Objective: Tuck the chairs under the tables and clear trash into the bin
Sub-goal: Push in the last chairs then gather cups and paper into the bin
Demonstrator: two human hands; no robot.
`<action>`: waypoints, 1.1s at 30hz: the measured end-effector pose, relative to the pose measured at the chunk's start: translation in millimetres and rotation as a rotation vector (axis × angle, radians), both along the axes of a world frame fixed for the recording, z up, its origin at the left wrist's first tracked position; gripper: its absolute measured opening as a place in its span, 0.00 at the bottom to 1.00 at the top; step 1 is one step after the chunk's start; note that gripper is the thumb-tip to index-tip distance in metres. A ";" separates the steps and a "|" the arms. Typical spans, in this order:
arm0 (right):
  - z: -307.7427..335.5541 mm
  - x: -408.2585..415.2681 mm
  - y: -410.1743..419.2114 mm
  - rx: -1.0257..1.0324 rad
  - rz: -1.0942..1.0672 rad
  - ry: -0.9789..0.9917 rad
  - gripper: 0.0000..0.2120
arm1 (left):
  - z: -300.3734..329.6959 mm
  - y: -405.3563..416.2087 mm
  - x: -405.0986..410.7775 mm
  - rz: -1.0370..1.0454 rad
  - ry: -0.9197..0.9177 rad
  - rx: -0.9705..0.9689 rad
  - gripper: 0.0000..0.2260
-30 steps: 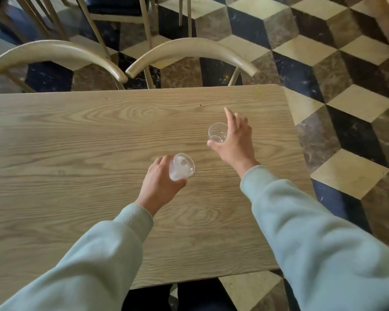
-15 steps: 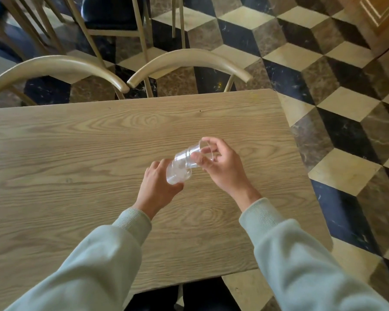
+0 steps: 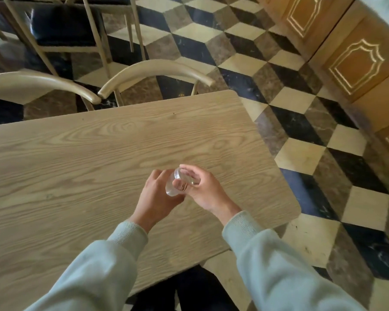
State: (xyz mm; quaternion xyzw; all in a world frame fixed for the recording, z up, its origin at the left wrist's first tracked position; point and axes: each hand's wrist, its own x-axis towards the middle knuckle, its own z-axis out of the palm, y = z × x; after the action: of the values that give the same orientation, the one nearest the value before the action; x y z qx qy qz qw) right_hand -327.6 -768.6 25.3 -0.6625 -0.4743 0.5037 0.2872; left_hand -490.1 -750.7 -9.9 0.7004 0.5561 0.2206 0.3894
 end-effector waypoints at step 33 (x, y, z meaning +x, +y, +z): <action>8.5 388.2 -143.4 -0.023 -0.580 0.202 0.31 | 32.1 -88.4 390.4 -0.421 0.100 0.062 0.39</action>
State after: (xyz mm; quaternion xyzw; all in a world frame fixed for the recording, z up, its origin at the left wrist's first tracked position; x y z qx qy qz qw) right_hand 60.7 -912.0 33.8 -0.7199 -0.2285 0.4695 0.4572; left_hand -99.7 -839.1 22.1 0.8226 0.4092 0.1165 0.3773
